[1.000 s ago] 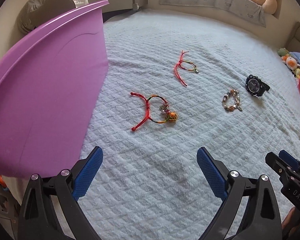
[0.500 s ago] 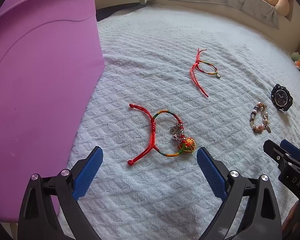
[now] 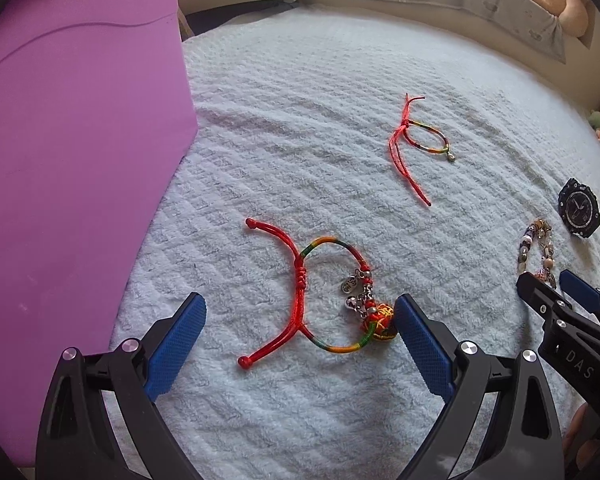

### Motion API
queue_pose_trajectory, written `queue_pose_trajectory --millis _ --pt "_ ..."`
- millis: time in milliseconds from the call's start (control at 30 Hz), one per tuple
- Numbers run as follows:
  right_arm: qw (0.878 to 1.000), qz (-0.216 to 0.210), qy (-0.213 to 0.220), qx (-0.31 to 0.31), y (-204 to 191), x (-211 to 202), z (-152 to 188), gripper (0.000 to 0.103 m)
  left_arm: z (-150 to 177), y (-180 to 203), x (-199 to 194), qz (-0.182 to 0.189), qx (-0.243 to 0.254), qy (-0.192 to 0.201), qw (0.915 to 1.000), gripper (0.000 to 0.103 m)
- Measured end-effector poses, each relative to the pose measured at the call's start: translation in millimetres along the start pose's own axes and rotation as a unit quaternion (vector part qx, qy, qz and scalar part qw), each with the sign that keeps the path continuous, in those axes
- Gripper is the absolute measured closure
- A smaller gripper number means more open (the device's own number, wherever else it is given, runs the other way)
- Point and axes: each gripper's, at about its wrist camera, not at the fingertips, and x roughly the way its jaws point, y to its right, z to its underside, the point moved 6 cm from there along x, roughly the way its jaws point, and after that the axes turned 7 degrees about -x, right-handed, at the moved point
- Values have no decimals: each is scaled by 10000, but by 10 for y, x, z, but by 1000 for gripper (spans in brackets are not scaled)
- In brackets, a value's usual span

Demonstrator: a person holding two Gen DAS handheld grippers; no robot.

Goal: Organize jewelry
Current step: 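Move both open tools back over the bed toward the bracelets, then grasp the red string charm bracelet with the left tool while the right tool grasps the beaded charm bracelet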

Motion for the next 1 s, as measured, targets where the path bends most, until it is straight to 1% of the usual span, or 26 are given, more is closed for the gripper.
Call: queue_pose_trajectory --millis 200,333,400,567,667,800,900,967,1000 --pt "10000 88 12 -42 13 65 -56 32 -27 24 121 12 -104 -92 9999 9" --pt "9999 127 14 -49 31 116 -100 29 -69 24 217 -32 -162 -129 9998 7" --pt "9998 162 33 -67 41 144 -126 28 -85 31 247 -70 -170 -115 9998 5" --pt "9996 255 58 -80 67 221 -197 24 -131 47 330 -123 -191 -51 9997 5" --pt "9993 331 55 -140 46 230 -201 24 -144 41 343 -162 -205 30 9997 5" --pt "9994 303 55 -143 35 211 -187 25 -113 50 318 -137 -227 68 9996 6" --pt "9992 345 91 -177 3 178 -160 32 -67 22 263 -108 -246 67 9996 11" --pt "9990 353 129 -229 -24 149 -150 43 -31 27 214 -107 -246 98 9996 21" --pt "9990 332 139 -267 -49 138 -144 47 -17 24 190 -110 -255 117 9995 24"
